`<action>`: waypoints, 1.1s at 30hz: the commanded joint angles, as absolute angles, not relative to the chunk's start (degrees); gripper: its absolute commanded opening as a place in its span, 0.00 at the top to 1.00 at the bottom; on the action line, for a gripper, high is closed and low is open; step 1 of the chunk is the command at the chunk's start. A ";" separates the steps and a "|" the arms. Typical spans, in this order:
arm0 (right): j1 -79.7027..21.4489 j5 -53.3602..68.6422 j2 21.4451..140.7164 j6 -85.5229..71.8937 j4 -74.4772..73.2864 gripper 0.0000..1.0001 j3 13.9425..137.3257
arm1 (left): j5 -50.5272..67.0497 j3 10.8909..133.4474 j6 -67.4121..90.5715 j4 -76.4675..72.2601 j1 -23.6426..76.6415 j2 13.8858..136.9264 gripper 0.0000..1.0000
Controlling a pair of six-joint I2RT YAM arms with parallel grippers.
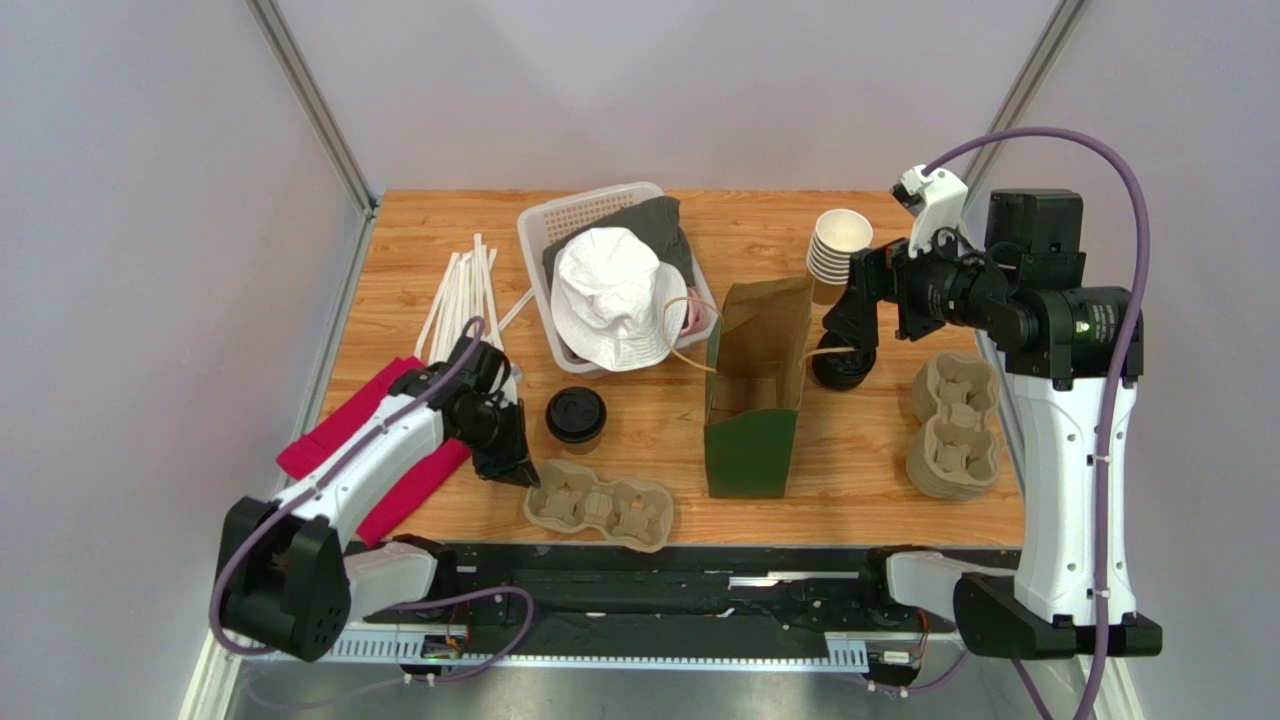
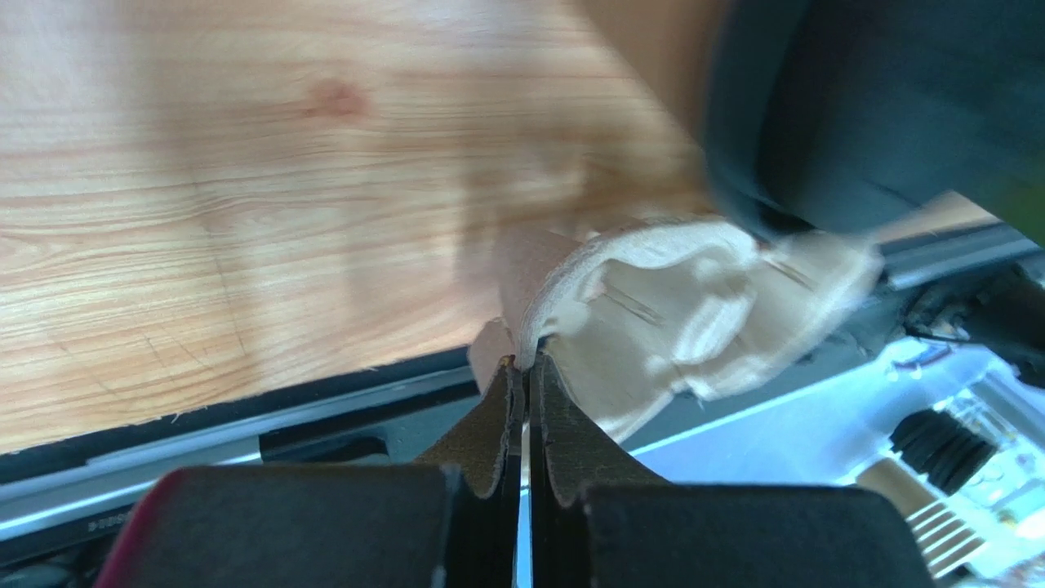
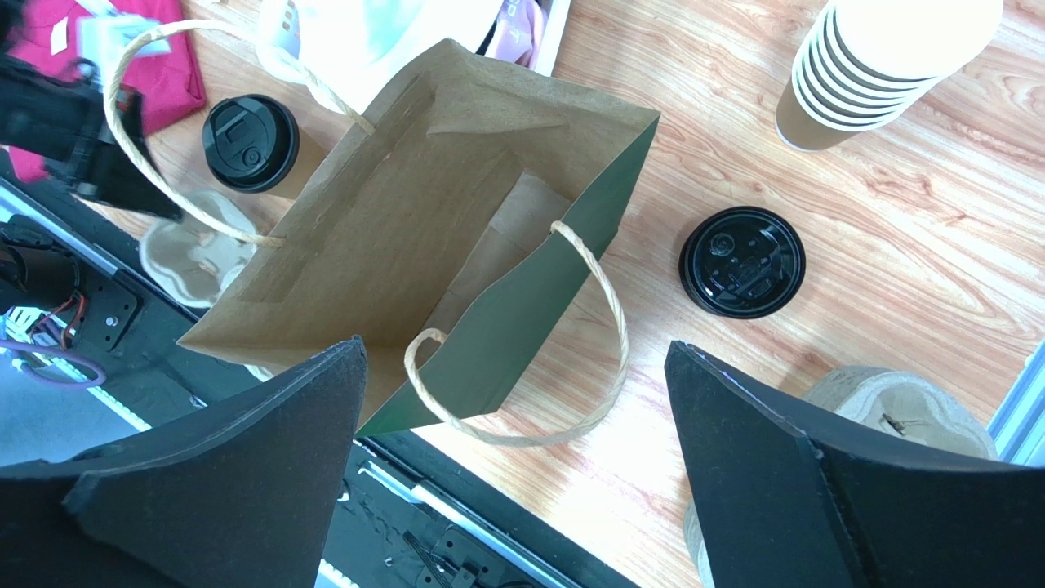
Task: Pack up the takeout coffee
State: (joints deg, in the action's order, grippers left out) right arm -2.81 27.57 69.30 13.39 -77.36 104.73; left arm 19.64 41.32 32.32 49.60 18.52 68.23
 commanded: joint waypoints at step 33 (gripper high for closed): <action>-51.76 27.51 76.73 13.96 -57.48 0.08 108.64 | 50.87 99.32 3.08 61.36 20.74 56.69 1.00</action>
State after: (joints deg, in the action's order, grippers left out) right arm -48.62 31.92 76.82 8.64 -59.68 107.28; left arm 44.80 98.35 1.37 67.09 20.58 58.06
